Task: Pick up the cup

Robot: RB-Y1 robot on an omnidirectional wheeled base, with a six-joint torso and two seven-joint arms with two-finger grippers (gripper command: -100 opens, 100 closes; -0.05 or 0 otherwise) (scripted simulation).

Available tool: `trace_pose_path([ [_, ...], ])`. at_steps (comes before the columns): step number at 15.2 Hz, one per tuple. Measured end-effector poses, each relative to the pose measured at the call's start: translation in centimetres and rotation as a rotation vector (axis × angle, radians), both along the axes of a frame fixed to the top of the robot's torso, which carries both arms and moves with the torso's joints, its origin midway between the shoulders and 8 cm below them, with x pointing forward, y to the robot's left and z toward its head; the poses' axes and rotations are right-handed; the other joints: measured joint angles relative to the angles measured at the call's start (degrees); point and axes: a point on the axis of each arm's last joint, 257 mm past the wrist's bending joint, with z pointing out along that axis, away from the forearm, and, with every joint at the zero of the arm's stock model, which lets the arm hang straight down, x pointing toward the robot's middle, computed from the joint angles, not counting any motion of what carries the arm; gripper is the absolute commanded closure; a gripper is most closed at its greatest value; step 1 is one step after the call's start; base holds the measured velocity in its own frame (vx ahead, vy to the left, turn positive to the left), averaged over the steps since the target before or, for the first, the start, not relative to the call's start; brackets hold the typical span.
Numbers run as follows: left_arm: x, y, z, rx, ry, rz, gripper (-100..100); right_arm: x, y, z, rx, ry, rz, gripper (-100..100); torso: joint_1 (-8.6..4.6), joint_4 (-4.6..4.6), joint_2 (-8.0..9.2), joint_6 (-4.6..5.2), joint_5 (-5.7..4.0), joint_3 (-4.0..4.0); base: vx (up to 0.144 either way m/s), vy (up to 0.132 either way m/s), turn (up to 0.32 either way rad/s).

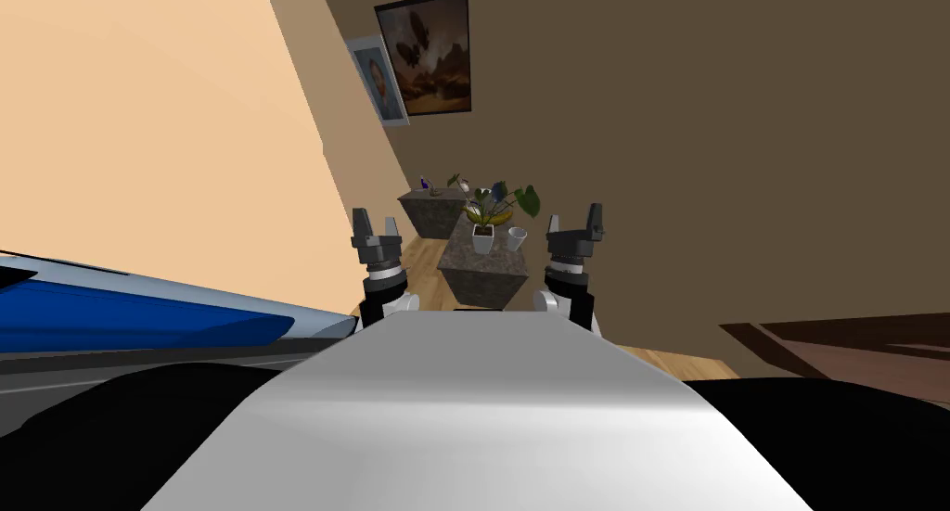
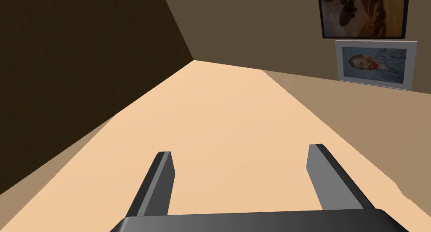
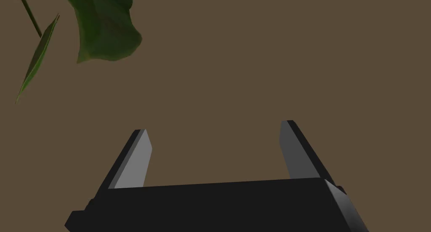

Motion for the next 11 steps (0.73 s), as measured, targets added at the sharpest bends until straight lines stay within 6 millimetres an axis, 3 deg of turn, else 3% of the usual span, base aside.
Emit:
trace_pose_path([
  [5,0.0,0.0,0.0,0.0,0.0,0.0,0,0.8,1.0,-1.9,-0.078,0.052,0.036,-100,0.13,0.01,0.04,-0.01,0.03,0.02,-0.011,0.033,0.051],
  [11,0.0,0.0,0.0,0.0,0.0,0.0,0,2.4,1.8,-5.7,-0.192,0.145,0.08,-100,0.17,0.01,0.04,-0.01,0.04,0.02,-0.011,0.047,0.081],
])
